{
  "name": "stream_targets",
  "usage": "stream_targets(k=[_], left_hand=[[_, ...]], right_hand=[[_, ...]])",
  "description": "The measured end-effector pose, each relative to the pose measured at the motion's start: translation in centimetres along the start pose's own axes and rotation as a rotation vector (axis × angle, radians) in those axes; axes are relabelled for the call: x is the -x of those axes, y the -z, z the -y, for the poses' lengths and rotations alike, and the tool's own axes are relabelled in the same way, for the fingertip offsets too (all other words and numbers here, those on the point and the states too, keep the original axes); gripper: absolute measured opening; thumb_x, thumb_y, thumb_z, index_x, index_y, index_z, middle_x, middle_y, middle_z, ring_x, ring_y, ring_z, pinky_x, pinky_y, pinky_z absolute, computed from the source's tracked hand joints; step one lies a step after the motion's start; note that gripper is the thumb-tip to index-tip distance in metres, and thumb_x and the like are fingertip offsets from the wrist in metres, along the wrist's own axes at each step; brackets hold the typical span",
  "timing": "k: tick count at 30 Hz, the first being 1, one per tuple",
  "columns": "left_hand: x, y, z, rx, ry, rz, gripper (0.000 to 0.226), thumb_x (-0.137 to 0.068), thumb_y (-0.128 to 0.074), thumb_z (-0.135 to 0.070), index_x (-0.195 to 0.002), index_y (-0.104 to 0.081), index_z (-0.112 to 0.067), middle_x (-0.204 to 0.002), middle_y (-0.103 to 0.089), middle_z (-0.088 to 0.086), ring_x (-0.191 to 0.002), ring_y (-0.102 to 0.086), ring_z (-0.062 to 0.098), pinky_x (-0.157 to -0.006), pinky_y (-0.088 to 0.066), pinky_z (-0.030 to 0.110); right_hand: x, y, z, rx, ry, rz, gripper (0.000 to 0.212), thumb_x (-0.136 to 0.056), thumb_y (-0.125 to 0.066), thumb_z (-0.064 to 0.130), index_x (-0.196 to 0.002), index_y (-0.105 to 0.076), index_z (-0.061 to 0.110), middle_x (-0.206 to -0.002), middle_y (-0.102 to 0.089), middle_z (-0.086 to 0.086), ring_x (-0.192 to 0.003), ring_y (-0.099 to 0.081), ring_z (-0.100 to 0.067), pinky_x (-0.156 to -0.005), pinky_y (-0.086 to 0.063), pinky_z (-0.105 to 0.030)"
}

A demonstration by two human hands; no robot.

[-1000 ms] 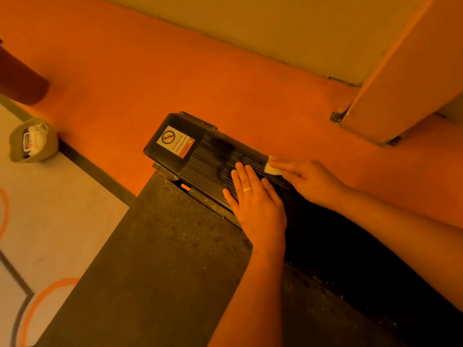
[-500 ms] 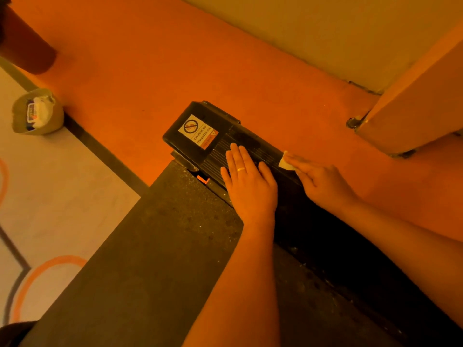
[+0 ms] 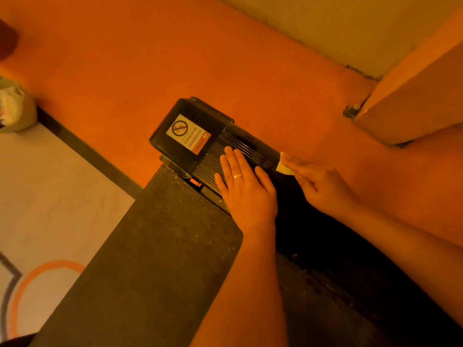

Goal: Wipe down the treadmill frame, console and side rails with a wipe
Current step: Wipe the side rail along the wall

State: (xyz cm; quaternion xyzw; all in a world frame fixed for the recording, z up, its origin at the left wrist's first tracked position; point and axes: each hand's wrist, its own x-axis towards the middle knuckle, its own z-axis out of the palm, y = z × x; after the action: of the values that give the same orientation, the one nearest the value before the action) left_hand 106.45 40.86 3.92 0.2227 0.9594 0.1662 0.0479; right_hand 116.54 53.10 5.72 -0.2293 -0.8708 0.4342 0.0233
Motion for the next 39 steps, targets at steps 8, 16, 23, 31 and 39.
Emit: stream_targets(k=[8,16,23,31,39], left_hand=[[-0.2,-0.3,-0.1,-0.002,0.002,-0.042,0.060,-0.103,-0.031,-0.038,-0.157,-0.029,-0.010,-0.165,-0.022,0.006,-0.154,-0.016,0.023,-0.125,-0.013,0.047],[-0.3,-0.4,0.0,-0.010,0.016,-0.041,0.060,-0.104,-0.029,-0.039,-0.158,-0.026,-0.014,-0.167,-0.016,0.002,-0.155,-0.008,0.018,-0.125,-0.004,0.042],[-0.3,-0.4,0.0,0.001,0.020,-0.050,0.060,-0.104,-0.029,-0.039,-0.158,-0.027,-0.013,-0.166,-0.017,0.003,-0.154,-0.008,0.017,-0.125,-0.005,0.042],[-0.3,-0.4,0.0,0.006,0.015,-0.034,0.059,-0.105,-0.029,-0.039,-0.158,-0.027,-0.015,-0.167,-0.014,0.002,-0.155,-0.005,0.017,-0.125,-0.005,0.043],[-0.3,-0.3,0.0,0.011,0.014,-0.042,0.058,-0.104,-0.030,-0.038,-0.158,-0.028,-0.014,-0.166,-0.018,0.003,-0.154,-0.008,0.018,-0.124,-0.007,0.043]], right_hand=[[-8.3,-1.2,2.6,-0.108,-0.001,0.134,0.045,-0.104,-0.043,0.004,-0.147,-0.045,0.014,-0.155,-0.039,0.002,-0.141,-0.031,-0.003,-0.105,-0.018,0.003],[-6.0,0.3,0.8,-0.130,-0.039,0.195,0.046,-0.106,-0.042,0.009,-0.148,-0.042,0.026,-0.156,-0.035,0.011,-0.145,-0.030,-0.005,-0.111,-0.024,-0.011],[-11.5,-1.5,3.7,-0.105,-0.021,0.178,0.043,-0.106,-0.044,0.018,-0.148,-0.044,0.023,-0.155,-0.040,0.004,-0.143,-0.035,-0.010,-0.112,-0.029,-0.020],[-13.3,0.1,4.5,-0.146,-0.051,-0.113,0.028,-0.100,-0.056,0.014,-0.124,-0.069,0.021,-0.111,-0.067,0.011,-0.078,-0.065,0.005,-0.062,-0.042,-0.002],[-17.4,-3.8,6.7,0.022,0.120,0.187,0.043,-0.107,-0.041,0.027,-0.150,-0.043,0.022,-0.155,-0.041,0.002,-0.134,-0.045,-0.013,-0.102,-0.047,-0.027]])
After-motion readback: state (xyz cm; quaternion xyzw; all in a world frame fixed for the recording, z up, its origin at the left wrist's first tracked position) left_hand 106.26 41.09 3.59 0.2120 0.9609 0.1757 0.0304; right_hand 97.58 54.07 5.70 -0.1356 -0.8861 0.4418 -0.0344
